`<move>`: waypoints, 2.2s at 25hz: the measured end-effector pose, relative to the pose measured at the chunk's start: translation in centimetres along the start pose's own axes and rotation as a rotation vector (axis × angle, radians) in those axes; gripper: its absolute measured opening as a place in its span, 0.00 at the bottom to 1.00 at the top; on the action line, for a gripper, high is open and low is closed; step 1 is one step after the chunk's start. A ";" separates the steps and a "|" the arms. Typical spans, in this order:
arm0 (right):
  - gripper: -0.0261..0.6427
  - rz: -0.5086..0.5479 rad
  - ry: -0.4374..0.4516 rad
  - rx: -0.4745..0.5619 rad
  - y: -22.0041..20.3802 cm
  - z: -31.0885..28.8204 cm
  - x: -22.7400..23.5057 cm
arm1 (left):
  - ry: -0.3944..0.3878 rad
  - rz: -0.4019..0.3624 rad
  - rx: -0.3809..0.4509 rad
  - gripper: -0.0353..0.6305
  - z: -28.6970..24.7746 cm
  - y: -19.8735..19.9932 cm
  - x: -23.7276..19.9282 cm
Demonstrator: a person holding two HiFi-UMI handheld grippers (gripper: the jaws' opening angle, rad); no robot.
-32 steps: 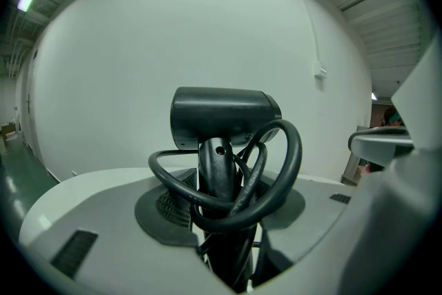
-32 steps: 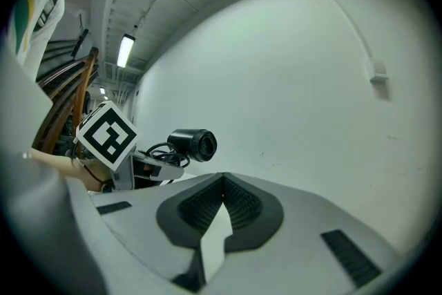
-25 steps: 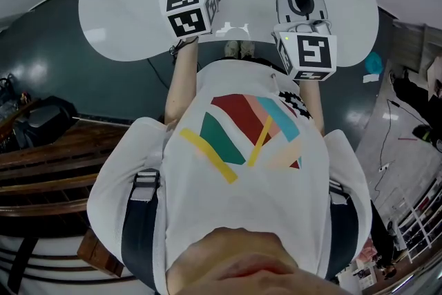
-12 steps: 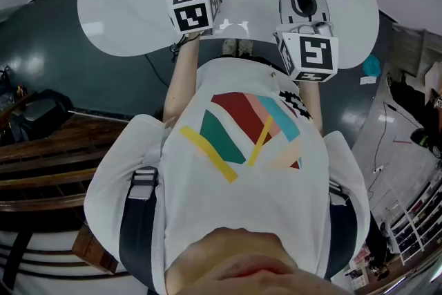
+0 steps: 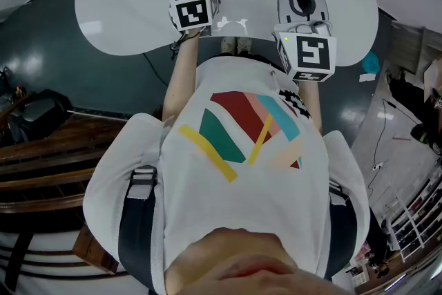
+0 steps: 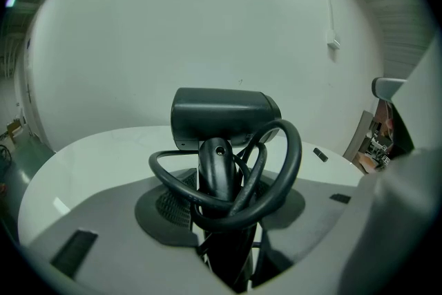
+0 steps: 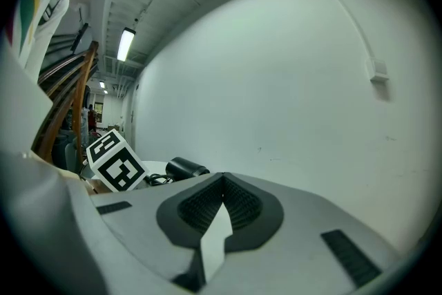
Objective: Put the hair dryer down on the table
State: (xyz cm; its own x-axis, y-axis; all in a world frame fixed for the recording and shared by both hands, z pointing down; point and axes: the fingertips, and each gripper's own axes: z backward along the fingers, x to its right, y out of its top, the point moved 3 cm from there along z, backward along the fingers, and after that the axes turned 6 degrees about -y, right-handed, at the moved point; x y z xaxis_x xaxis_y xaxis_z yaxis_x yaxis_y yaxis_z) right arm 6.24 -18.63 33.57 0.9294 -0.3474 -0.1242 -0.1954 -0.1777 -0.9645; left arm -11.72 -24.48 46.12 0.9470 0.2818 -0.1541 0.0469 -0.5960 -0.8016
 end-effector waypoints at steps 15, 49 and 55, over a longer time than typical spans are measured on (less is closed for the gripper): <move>0.06 0.010 -0.017 -0.007 -0.1 0.4 0.3 | -0.007 0.006 -0.106 0.38 -2.4 -4.0 0.1; 0.06 0.046 -0.049 -0.007 -0.2 1.3 0.8 | 0.021 0.021 -0.280 0.38 -4.1 -9.1 -0.9; 0.06 0.043 -0.059 -0.004 -0.1 1.7 0.9 | 0.030 0.010 -0.310 0.38 -4.1 -9.4 -1.0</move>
State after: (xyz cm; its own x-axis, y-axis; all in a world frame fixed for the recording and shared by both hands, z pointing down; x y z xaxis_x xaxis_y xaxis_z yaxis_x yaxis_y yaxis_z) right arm 7.62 -17.35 33.13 0.9369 -0.3003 -0.1791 -0.2367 -0.1674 -0.9571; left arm -11.84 -22.27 56.16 0.9567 0.2551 -0.1400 0.1279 -0.8009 -0.5850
